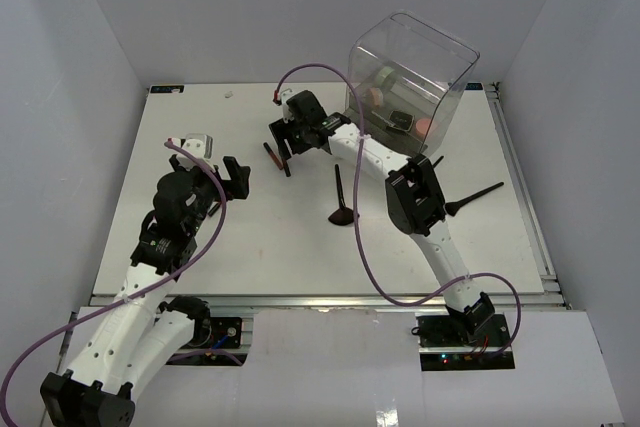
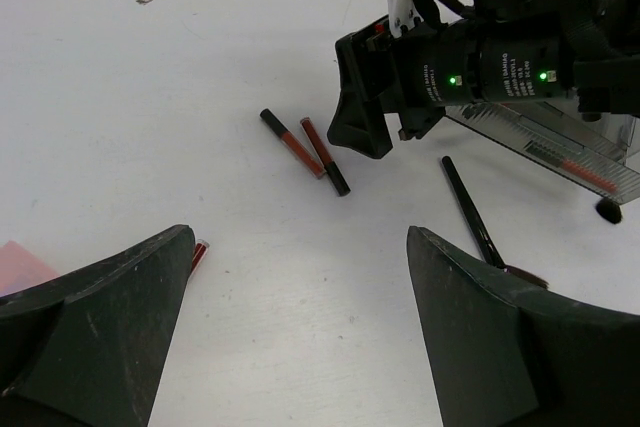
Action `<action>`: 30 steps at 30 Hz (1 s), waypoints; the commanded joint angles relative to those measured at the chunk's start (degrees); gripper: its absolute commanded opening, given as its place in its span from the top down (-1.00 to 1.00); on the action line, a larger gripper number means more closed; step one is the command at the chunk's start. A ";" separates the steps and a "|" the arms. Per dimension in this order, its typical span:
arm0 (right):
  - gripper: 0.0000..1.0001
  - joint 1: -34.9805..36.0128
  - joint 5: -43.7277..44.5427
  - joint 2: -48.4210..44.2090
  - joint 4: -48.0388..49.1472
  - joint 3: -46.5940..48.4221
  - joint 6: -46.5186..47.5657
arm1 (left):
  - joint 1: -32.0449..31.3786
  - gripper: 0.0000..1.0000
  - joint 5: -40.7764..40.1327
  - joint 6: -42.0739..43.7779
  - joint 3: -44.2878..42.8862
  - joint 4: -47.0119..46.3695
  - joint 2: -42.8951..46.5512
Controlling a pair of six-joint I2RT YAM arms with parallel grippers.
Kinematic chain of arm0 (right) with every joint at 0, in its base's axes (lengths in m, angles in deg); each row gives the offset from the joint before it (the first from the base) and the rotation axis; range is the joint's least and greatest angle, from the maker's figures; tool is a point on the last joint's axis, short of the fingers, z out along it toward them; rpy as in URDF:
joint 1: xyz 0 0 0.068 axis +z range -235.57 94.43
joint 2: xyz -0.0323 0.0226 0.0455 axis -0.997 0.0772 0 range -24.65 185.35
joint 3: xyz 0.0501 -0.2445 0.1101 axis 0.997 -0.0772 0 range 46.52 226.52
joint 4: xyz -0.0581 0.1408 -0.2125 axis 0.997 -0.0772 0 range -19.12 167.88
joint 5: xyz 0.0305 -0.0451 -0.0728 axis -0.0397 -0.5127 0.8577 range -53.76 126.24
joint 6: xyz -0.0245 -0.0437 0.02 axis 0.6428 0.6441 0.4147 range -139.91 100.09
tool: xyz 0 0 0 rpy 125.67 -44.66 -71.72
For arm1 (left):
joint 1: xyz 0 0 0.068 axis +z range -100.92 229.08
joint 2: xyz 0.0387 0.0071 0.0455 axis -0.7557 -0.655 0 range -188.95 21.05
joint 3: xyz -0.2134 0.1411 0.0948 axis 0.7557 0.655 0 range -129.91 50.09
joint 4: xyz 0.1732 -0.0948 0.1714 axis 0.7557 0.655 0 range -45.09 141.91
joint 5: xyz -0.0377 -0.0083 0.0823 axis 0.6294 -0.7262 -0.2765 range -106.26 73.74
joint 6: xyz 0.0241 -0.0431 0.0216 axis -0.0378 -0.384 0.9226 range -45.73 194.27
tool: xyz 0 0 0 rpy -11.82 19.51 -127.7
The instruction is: Organize the makeup
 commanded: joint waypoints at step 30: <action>0.05 0.86 6.77 2.03 7.51 -9.72 -3.25 | 0.00 -0.96 0.88 0.41 -0.42 -0.51 0.57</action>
